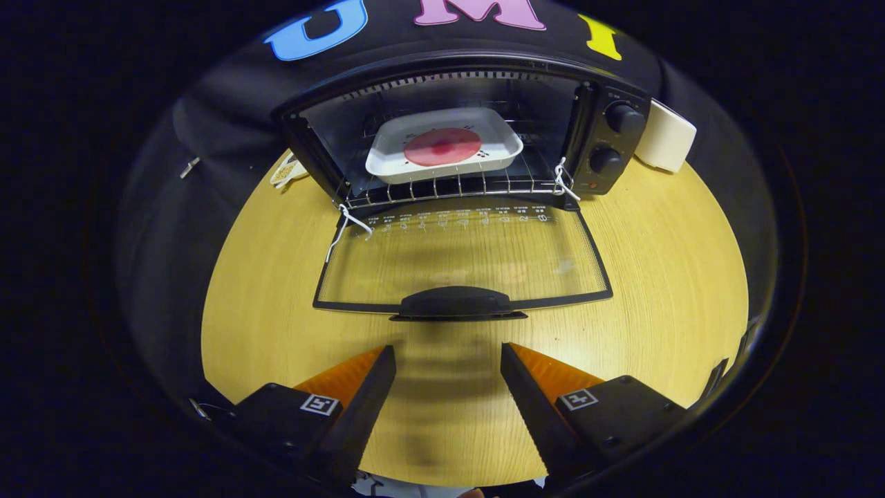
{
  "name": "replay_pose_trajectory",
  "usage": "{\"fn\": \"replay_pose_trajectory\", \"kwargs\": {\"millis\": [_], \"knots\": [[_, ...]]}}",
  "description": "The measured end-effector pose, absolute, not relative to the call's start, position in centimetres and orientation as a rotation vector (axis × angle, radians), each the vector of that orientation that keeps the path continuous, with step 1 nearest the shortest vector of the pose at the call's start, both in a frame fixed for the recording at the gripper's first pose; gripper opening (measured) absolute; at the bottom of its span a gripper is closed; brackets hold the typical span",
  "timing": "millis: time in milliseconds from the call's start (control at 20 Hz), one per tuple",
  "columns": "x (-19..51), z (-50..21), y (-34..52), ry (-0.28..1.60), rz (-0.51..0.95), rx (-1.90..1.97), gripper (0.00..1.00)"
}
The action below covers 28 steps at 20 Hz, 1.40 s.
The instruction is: Open the toaster oven, put the food inside, and close the toaster oven door.
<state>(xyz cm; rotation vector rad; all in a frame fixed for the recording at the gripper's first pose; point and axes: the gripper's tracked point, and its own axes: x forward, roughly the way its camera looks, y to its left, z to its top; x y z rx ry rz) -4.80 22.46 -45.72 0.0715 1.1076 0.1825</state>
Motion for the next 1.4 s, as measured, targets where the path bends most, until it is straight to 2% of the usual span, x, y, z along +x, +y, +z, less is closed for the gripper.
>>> {"fn": "replay_pose_trajectory", "kwargs": {"millis": [550,1400], "knots": [[-2.5,-48.3,21.8,1.096,0.098,0.027,1.00],[-1.6,-38.9,21.7,0.867,0.142,0.137,0.99]]}}
